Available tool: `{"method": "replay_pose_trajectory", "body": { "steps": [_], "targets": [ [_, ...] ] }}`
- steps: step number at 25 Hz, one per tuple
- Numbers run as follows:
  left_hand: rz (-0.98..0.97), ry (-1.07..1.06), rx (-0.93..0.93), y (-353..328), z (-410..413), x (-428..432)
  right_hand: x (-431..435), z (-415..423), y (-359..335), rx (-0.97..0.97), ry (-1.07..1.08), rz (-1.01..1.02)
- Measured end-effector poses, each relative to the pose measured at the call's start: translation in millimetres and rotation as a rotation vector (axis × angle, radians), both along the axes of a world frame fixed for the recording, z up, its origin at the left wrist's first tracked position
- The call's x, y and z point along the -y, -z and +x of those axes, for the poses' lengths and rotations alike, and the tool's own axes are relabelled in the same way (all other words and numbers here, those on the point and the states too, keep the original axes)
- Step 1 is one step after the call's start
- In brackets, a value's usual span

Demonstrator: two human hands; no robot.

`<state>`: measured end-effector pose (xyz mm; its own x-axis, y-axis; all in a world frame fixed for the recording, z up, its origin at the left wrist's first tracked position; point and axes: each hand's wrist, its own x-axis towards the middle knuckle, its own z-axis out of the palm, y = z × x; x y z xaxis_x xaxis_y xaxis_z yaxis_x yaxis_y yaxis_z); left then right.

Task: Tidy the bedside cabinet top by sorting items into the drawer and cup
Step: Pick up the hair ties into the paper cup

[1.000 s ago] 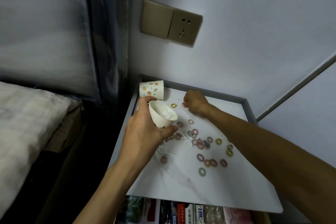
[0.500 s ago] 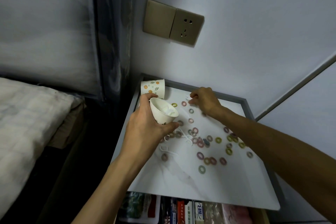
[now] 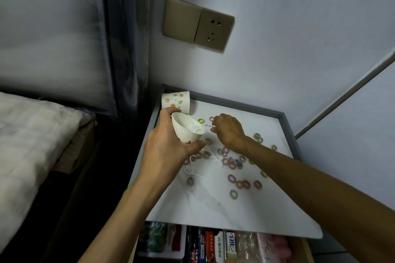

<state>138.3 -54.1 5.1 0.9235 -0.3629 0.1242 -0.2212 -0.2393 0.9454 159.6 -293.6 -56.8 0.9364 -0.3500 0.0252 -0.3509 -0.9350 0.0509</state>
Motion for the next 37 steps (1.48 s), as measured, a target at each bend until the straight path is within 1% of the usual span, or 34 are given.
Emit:
{"method": "replay_pose_trajectory", "body": {
  "steps": [2, 3, 4, 5, 7, 8, 9, 11, 13, 15, 16, 17, 18, 19, 20, 21, 22, 23, 25, 27, 28, 30, 33, 37],
  "targets": [
    [-0.007, 0.004, -0.002, -1, 0, 0, 0, -4, -3, -0.055, -0.073, -0.047],
    [-0.008, 0.006, -0.003, -1, 0, 0, 1, -6, -8, -0.051, -0.089, -0.037],
    [-0.008, 0.011, -0.003, -1, 0, 0, 3, -8, -16, -0.012, -0.082, 0.027],
    [-0.009, 0.014, -0.002, 0, 0, -1, 4, -10, -27, 0.056, -0.059, 0.136],
    [0.003, 0.014, -0.001, 1, 2, -3, 1, -12, -56, 0.202, -0.043, 0.428],
    [0.019, 0.014, 0.0, 2, 2, -3, -2, -13, -73, 0.25, -0.105, 0.509],
    [0.035, 0.014, 0.003, 2, 2, -3, -6, -15, -91, 0.265, -0.211, 0.525],
    [0.054, 0.012, 0.008, 2, 1, -1, -21, -20, -123, 0.231, -0.462, 0.451],
    [0.052, 0.012, 0.012, 0, -1, 2, -42, -24, -143, 0.13, -0.673, 0.316],
    [0.047, 0.017, 0.005, -1, -3, 5, -65, -27, -148, -0.051, -0.806, 0.162],
    [0.047, 0.02, 0.0, -2, -4, 6, -73, -28, -147, -0.131, -0.844, 0.134],
    [0.045, 0.021, 0.0, -2, -4, 6, -77, -28, -146, -0.16, -0.852, 0.173],
    [0.04, 0.02, 0.003, -3, -4, 6, -77, -28, -146, -0.129, -0.815, 0.275],
    [0.032, 0.014, 0.005, -3, -3, 5, -73, -28, -146, -0.035, -0.748, 0.402],
    [0.026, 0.007, 0.006, -3, -3, 4, -65, -30, -144, 0.099, -0.669, 0.514],
    [0.022, 0.0, 0.007, -4, -1, 3, -55, -32, -139, 0.224, -0.575, 0.584],
    [0.018, -0.007, 0.005, -4, 0, 1, -46, -36, -131, 0.29, -0.457, 0.615],
    [0.014, -0.014, 0.006, -4, 1, -1, -37, -41, -118, 0.278, -0.334, 0.61],
    [0.011, -0.024, 0.019, -4, 2, -3, -28, -55, -84, 0.073, -0.137, 0.499],
    [0.011, -0.024, 0.026, -5, 1, -3, -29, -69, -48, -0.122, -0.048, 0.337],
    [0.01, -0.019, 0.022, -6, 1, -2, -30, -73, -33, -0.149, -0.046, 0.282],
    [0.015, -0.008, 0.009, -6, 0, -2, -32, -75, -17, -0.106, -0.061, 0.228],
    [0.03, -0.005, 0.009, -6, -1, -1, -33, -72, -11, -0.055, -0.087, 0.183],
    [0.033, -0.003, 0.01, -6, -1, -1, -30, -75, -7, -0.147, -0.132, 0.047]
  ]
}}
